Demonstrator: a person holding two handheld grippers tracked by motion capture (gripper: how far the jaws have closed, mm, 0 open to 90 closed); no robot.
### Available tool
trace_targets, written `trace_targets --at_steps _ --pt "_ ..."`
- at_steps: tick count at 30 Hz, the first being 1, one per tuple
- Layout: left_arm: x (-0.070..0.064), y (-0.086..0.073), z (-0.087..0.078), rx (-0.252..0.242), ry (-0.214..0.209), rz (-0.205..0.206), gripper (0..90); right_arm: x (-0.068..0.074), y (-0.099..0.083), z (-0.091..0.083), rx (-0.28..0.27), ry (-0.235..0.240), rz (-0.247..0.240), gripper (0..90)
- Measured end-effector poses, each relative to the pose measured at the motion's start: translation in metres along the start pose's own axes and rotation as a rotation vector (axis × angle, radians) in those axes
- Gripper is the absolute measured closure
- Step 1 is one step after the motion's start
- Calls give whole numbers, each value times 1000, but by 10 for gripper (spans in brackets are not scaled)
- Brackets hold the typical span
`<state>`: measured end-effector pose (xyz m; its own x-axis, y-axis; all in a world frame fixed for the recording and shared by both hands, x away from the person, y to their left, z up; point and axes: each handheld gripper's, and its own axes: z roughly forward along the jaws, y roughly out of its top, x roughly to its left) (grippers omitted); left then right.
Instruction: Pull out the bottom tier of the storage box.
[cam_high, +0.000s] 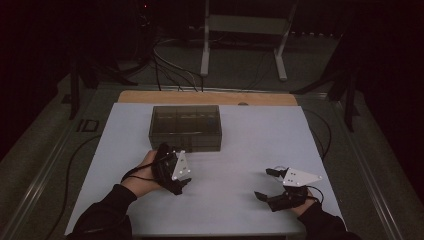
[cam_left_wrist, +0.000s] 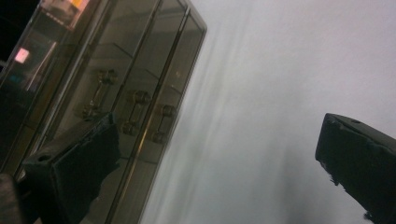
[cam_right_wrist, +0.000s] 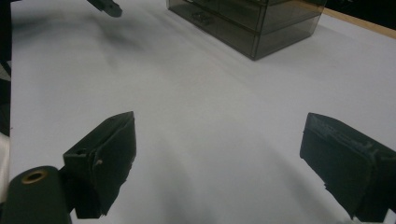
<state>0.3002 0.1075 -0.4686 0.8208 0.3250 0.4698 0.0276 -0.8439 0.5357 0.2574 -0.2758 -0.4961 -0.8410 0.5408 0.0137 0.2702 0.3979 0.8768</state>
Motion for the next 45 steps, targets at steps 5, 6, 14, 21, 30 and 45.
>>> trace_targets --at_steps 5,6,14,21,30,45 --pt "-5 2 9 58 33 52 8 0 0 0 0 1 1 107" --pt "-5 2 9 58 33 52 11 0 0 0 0 1 1 107" --pt "-13 7 20 118 108 146 34 0 0 0 -3 -1 2 107" --pt "-18 9 30 165 162 204 64 0 0 0 0 -3 -1 107" --pt "-26 10 39 216 223 296 138 1 0 0 1 -2 1 107" --pt "-36 14 54 283 300 387 215 0 0 0 0 -1 1 107"
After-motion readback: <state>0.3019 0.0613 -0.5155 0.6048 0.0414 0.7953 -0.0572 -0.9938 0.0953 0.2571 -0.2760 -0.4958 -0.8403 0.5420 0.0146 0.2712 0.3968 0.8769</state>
